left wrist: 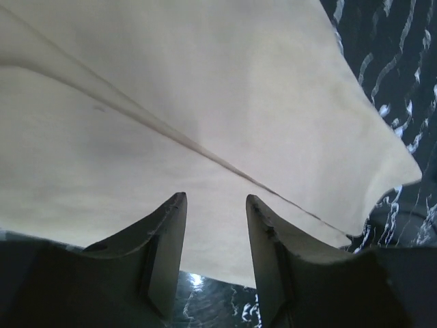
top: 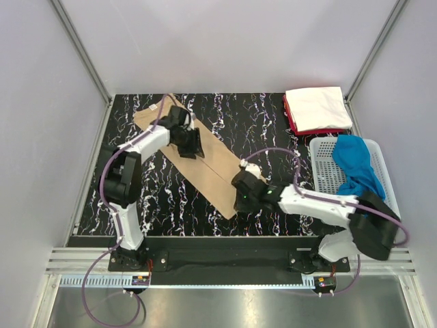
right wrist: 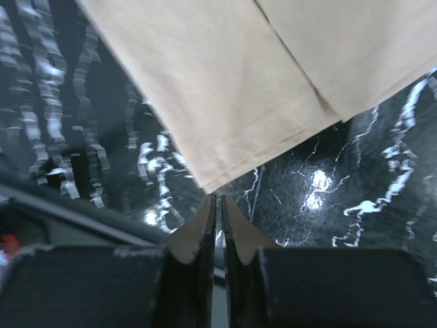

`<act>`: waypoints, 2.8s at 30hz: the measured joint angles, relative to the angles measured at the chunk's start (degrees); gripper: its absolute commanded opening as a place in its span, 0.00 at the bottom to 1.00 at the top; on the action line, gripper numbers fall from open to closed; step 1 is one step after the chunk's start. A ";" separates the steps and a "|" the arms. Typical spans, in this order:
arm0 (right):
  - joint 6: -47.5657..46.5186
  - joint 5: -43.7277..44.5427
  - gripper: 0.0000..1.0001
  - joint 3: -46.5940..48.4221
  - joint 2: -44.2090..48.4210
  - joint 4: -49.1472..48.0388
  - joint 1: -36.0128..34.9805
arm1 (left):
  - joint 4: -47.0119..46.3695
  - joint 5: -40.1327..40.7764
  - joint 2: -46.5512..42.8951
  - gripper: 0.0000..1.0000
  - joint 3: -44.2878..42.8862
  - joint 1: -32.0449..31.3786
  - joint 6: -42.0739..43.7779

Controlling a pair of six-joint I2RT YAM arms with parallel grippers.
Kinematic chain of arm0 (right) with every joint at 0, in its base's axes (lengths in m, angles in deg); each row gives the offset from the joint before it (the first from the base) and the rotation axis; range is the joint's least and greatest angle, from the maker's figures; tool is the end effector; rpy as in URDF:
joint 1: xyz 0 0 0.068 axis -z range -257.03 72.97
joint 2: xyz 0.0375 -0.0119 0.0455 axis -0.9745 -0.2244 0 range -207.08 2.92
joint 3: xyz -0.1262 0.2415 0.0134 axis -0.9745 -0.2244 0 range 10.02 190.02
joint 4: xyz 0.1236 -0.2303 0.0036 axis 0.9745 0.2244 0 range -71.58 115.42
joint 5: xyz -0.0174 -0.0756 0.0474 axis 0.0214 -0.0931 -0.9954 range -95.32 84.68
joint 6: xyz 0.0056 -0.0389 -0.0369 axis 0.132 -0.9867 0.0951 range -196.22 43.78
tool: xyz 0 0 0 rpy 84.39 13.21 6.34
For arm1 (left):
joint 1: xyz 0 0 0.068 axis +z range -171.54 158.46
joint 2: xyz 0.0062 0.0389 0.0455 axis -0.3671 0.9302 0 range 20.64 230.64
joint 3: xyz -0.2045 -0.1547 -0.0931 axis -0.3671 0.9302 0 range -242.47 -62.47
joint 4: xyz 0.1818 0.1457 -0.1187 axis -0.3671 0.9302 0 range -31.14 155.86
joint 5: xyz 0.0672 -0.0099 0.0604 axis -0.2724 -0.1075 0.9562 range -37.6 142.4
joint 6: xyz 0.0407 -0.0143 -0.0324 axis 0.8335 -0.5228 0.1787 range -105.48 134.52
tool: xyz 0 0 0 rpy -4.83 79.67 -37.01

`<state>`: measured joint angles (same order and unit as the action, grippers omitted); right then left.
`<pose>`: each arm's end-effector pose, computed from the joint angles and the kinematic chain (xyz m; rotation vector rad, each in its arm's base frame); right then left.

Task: Fold and stack the t-shirts
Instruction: Fold the tshirt

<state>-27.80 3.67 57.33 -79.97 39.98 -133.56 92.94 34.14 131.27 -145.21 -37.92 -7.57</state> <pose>0.1595 0.2310 0.1901 -0.1251 2.6266 0.4890 0.3885 -0.1259 0.2038 -0.0263 2.7163 -0.6351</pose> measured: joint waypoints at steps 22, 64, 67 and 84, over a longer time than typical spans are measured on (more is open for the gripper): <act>-17.79 -11.78 0.29 5.79 3.19 4.79 29.44 | -12.00 14.62 -24.46 0.42 37.62 -11.87 -12.44; -17.99 -20.70 0.32 2.91 2.21 -1.11 29.59 | -0.63 18.16 34.71 0.15 -44.78 10.71 -7.50; -17.97 -20.68 0.32 2.80 2.73 -1.16 29.59 | -1.88 17.35 35.71 0.15 -45.99 8.81 -7.85; -17.51 -20.48 0.32 2.12 6.67 -1.14 29.59 | -13.73 3.82 41.35 0.19 -49.48 -3.08 -12.48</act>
<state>-45.31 -16.81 59.45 -73.31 38.84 -103.97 79.22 37.97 172.63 -194.70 -41.00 -20.05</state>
